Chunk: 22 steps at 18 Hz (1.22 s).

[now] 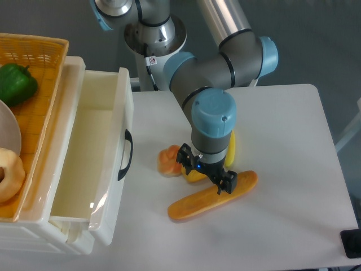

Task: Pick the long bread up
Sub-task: 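Lower the open gripper down over the middle of the long orange bread, then close the gripper fingers around the middle of the long bread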

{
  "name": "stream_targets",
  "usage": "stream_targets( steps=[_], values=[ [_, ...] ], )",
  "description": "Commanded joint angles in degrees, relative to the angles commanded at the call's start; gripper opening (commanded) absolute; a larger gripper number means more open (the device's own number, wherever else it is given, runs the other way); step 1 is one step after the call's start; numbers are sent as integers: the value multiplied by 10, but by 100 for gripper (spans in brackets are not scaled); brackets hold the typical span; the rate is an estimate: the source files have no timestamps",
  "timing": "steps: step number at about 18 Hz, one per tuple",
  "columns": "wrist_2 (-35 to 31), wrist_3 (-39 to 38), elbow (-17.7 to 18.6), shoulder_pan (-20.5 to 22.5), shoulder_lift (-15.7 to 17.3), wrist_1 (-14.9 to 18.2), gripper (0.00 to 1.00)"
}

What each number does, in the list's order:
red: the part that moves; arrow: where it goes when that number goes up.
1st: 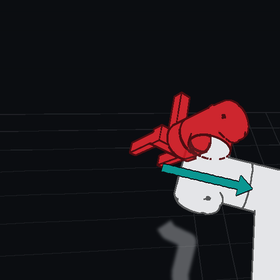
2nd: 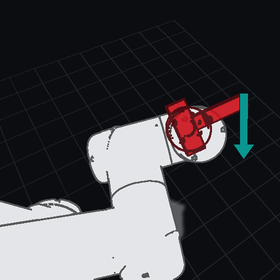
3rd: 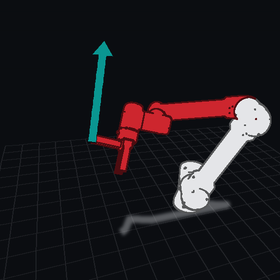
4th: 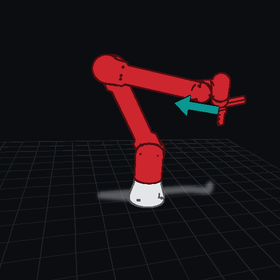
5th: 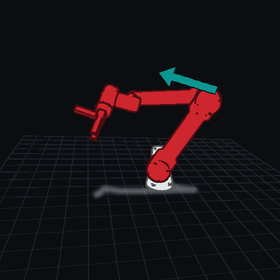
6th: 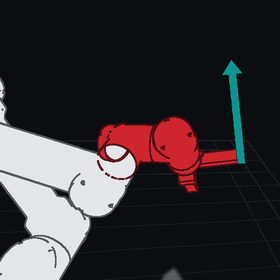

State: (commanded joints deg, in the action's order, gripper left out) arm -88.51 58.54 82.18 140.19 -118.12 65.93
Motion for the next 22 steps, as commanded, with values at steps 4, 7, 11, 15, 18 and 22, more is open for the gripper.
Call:
stream_targets(
  steps=[4, 7, 11, 15, 18, 22],
  values=[
    [1, -1, 8, 0, -11, -22, 100],
    [1, 3, 9, 0, -32, -63, 100],
    [0, 1, -2, -3, -53, -71, 100],
    [-14, 2, 11, -9, -57, -70, 100],
    [-28, 52, 18, -11, -58, -70, 100],
    [-27, 133, 29, -11, -62, -71, 100]
  ],
)
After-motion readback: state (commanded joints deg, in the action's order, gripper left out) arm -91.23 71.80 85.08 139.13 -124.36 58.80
